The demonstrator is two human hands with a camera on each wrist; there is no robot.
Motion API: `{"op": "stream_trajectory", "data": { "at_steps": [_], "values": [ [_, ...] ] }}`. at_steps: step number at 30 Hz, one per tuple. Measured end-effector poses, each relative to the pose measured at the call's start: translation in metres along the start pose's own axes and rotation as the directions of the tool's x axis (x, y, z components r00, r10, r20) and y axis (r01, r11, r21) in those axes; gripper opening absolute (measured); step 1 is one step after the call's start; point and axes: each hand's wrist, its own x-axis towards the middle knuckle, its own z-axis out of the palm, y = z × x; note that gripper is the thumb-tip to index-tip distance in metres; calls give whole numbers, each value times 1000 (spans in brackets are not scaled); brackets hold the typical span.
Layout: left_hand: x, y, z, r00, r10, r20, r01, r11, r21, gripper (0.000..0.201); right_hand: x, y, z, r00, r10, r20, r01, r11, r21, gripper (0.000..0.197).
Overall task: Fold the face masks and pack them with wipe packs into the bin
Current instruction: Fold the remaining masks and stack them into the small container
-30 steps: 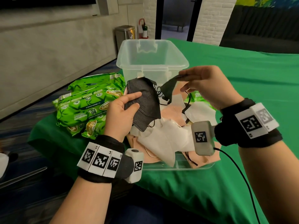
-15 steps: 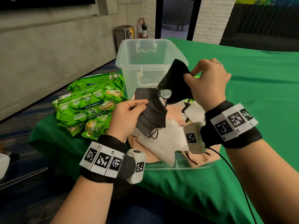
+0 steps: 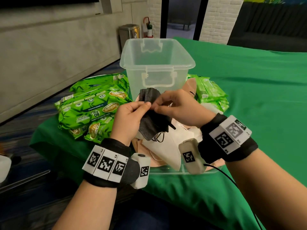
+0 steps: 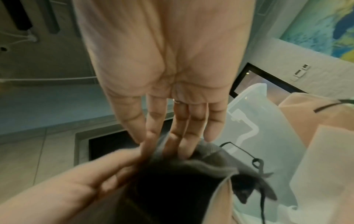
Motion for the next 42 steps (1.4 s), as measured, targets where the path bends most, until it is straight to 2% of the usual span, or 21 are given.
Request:
{"op": "stream_trajectory", "data": {
  "at_steps": [2, 3, 6, 8, 11, 15, 17, 20, 25, 29, 32, 35, 42],
  "values": [
    [1, -2, 1, 999, 1, -39, 1, 999, 42, 18, 0, 2, -4, 1000, 15, -18, -13, 992, 125, 18],
    [1, -3, 0, 999, 3, -44, -1, 999, 40, 17, 1, 3, -7, 998, 24, -61, -16, 991, 134, 21],
    [0, -3, 2, 1000, 18, -4, -17, 999, 45, 18, 6, 11, -13, 986, 11, -164, -15, 1000, -27, 23],
    [-1, -3, 3, 999, 35, 39, -37, 999, 39, 18, 7, 13, -16, 988, 11, -151, -21, 997, -68, 23],
    [0, -2, 4, 995, 49, 92, -53, 997, 50, 11, 8, 13, -20, 989, 20, -148, -26, 999, -40, 12],
    [1, -3, 3, 992, 52, 111, -60, 996, 67, 19, 9, 14, -20, 992, 4, -127, -3, 1000, 6, 22],
    [2, -5, 2, 991, 63, 118, -72, 995, 74, 20, 10, 13, -20, 996, -1, -88, -1, 1000, -30, 27],
    [1, -4, 3, 988, 76, 134, -86, 994, 66, 20, 10, 11, -22, 998, 2, -70, -4, 999, -36, 22],
    [-2, -1, 3, 982, 82, 168, -93, 994, 60, 26, 7, 14, -26, 998, -13, -58, 17, 998, 64, 15],
    [-3, 0, 2, 985, 87, 150, -97, 994, 59, 23, 2, 22, -29, 990, -46, -131, 77, 967, 243, 25],
    [-7, 2, 3, 979, 88, 182, -102, 992, 69, 25, -3, 23, -33, 997, -38, -73, 62, 930, 363, 31],
    [-12, 4, 4, 969, 90, 232, -112, 991, 80, 25, -3, 18, -32, 1000, -3, -12, 6, 953, 302, 41],
    [-12, 2, 3, 959, 102, 265, -143, 980, 141, 25, -1, 8, -30, 999, 31, -30, -28, 995, 101, 25]
  ]
}}
